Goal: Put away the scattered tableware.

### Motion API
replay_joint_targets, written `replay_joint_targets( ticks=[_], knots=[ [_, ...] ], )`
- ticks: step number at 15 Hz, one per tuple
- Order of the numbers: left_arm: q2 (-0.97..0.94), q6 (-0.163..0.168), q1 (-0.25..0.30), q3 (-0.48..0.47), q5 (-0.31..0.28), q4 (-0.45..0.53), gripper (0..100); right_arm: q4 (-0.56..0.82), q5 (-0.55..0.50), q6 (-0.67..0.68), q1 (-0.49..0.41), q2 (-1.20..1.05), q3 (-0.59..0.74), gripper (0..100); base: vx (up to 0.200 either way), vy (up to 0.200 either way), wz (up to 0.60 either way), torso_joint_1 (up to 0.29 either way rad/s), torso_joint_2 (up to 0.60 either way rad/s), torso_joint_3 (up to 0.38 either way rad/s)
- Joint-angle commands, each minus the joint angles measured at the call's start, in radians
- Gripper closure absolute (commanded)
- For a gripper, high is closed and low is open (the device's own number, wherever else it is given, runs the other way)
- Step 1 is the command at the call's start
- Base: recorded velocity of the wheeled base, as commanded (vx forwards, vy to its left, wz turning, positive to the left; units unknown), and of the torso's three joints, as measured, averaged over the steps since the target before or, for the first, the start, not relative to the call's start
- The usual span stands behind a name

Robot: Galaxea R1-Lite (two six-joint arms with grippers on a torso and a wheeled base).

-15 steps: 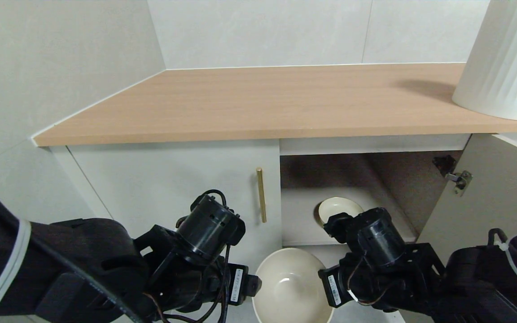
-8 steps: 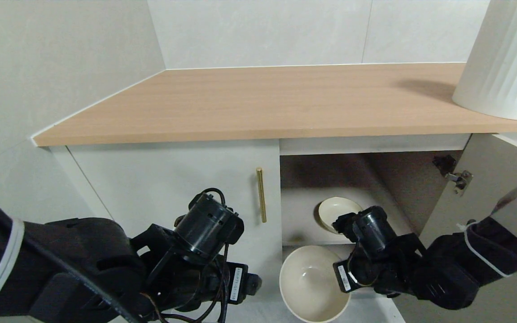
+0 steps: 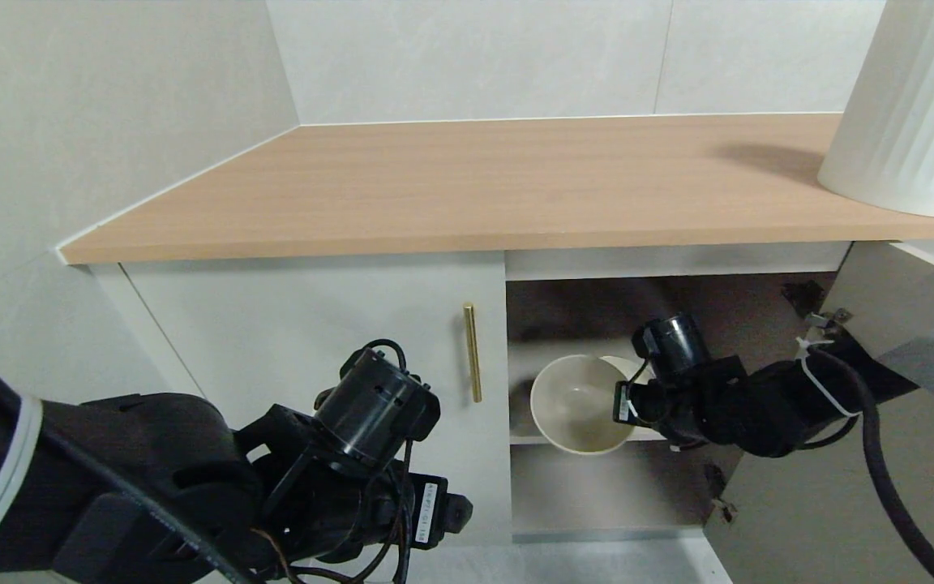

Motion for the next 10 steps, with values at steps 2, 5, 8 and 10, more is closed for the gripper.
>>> replay_joint_targets(
  ticks=[2, 5, 8, 10],
  knots=[
    [0.0, 0.0, 0.0, 0.0, 0.001, 0.0, 0, -0.001, -0.002, 0.057, -0.034, 0.025, -0.066, 100, 0.0, 0.0, 0.0, 0.0, 0.0, 0.0],
    [0.002, -0.001, 0.0, 0.0, 0.001, 0.0, 0, 0.001, -0.003, 0.126, -0.069, 0.054, -0.124, 100, 0.0, 0.0, 0.0, 0.0, 0.0, 0.0],
    [0.004, -0.001, 0.0, 0.0, 0.001, 0.0, 0, 0.002, -0.062, 0.129, -0.098, 0.092, -0.155, 100, 0.0, 0.0, 0.0, 0.0, 0.0, 0.0],
    [0.004, 0.0, 0.0, 0.0, 0.001, 0.0, 0, 0.033, -0.086, 0.129, -0.106, 0.105, -0.173, 100, 0.0, 0.0, 0.0, 0.0, 0.0, 0.0]
  ],
)
